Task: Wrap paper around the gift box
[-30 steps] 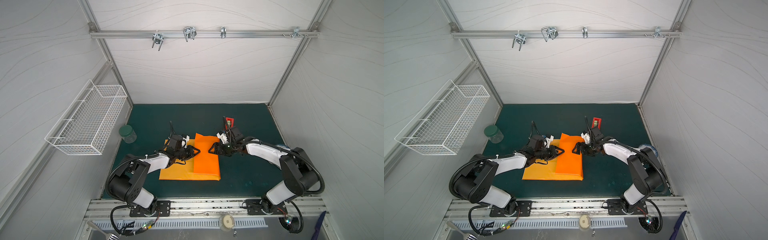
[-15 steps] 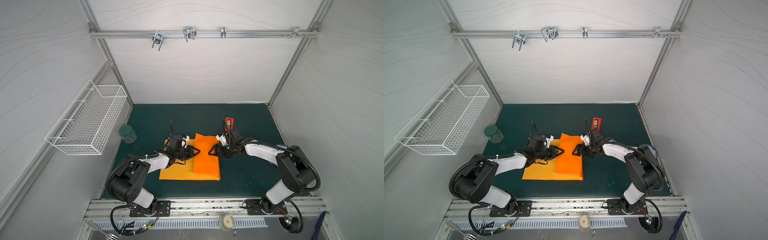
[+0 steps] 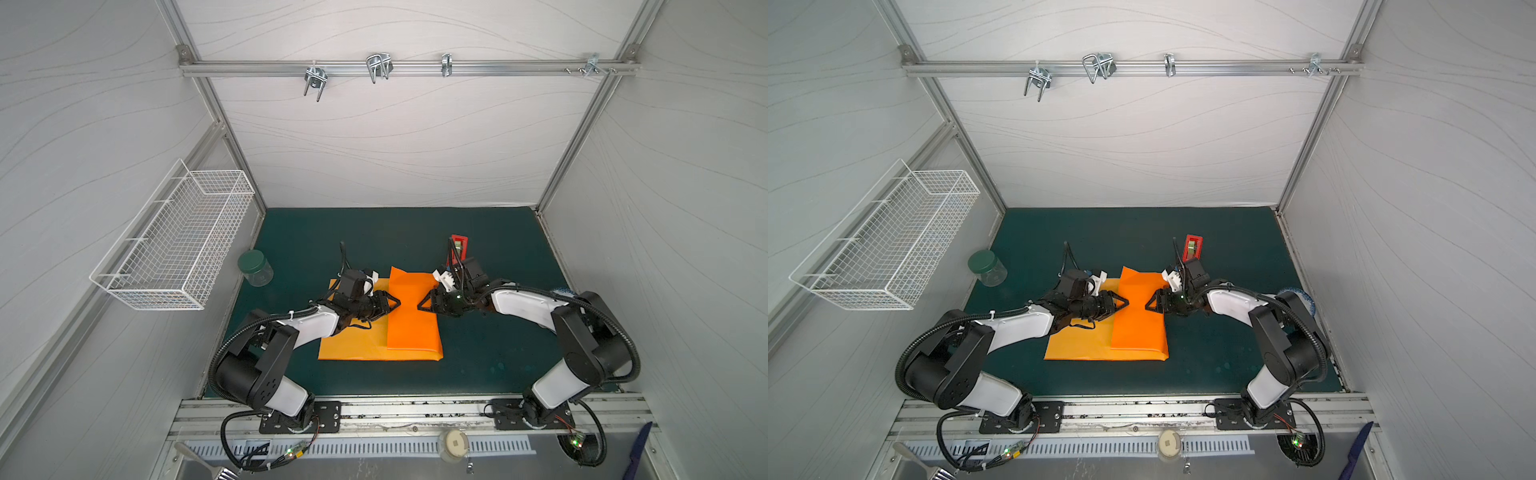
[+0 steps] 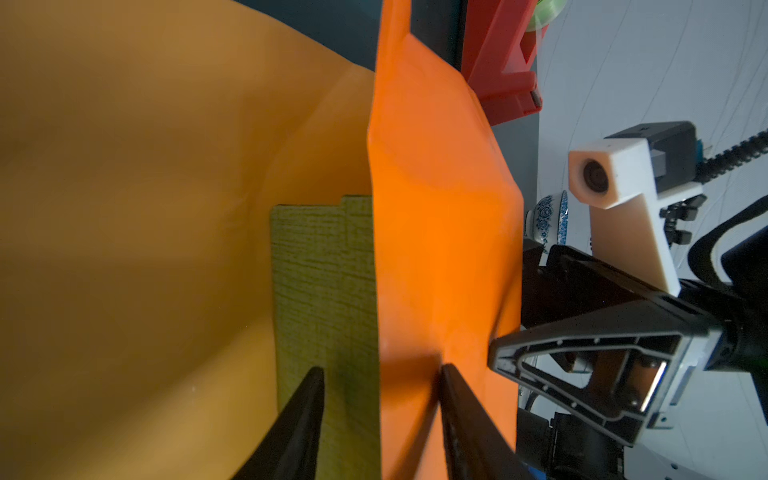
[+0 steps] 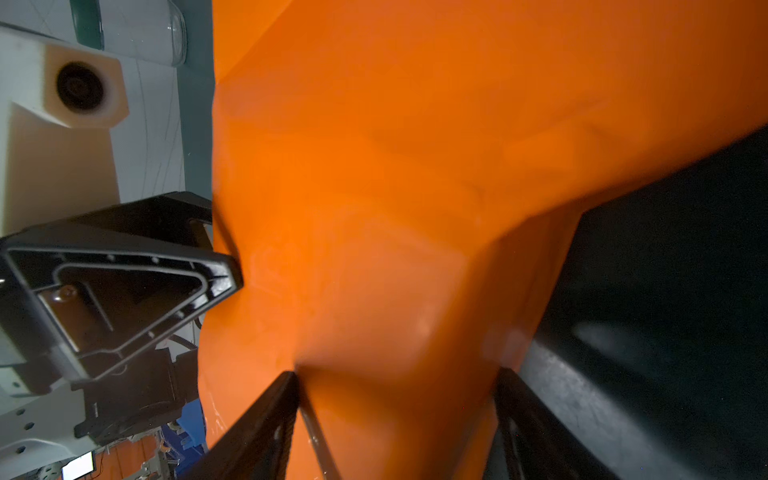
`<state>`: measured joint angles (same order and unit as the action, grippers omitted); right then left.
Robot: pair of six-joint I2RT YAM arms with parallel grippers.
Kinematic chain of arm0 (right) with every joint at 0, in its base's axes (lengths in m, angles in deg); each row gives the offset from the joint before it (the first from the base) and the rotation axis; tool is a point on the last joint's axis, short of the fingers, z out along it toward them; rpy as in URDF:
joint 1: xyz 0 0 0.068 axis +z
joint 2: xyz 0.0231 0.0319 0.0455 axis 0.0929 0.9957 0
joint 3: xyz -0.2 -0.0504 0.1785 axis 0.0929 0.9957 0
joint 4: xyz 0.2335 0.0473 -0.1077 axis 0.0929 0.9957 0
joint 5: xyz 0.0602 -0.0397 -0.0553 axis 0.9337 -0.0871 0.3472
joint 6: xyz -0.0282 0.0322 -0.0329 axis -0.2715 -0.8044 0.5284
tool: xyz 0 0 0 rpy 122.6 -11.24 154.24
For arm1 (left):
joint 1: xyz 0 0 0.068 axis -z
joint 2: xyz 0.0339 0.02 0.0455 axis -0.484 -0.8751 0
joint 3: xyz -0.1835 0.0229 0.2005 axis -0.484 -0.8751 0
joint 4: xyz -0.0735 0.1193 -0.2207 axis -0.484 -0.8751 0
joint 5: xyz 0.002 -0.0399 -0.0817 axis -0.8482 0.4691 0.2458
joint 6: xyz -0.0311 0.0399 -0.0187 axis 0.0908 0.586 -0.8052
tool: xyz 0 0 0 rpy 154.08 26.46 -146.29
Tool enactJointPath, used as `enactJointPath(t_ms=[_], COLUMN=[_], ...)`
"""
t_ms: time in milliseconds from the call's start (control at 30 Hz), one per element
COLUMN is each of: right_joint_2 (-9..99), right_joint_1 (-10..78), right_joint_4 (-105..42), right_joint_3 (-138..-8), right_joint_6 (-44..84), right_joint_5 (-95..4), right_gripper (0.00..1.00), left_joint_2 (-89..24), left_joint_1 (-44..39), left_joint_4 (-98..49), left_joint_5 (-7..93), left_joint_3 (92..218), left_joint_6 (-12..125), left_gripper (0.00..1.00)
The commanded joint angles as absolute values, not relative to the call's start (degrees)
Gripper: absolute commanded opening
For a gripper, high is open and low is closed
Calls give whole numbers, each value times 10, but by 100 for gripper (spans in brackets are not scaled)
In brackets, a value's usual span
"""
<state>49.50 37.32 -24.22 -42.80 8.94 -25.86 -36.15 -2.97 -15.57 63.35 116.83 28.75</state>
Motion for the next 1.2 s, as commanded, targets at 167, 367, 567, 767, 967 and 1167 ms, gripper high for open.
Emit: enactJointPath(t_ms=[167, 367, 567, 767, 967, 1167], right_joint_2=[523, 518, 512, 509, 499, 472], right_joint_1=[377, 377, 377, 377, 377, 366], right_joint_4=[-185, -182, -185, -189, -177, -148], right_joint_3=[-389, -391, -391, -393, -405, -430], right_joint_6=[106, 103, 96, 92, 97, 112], right_joint_5=[-317, -324, -333, -333, -336, -337], right_gripper=[74, 74, 75, 75, 77, 81], left_joint_2=[-336, -314, -313, -340, -372, -388], left_joint_1=[-27, -27, -27, -21, -12, -11], left_joint_4=[-281, -299, -296, -264, -258, -263], left_joint_5=[597, 592, 609, 646, 655, 639], left_joint_3=[1190, 1197, 1199, 1208, 1212, 1203], left_joint_6=[310, 322, 320, 297, 301, 313], left_gripper=[60, 63, 60, 52, 40, 32])
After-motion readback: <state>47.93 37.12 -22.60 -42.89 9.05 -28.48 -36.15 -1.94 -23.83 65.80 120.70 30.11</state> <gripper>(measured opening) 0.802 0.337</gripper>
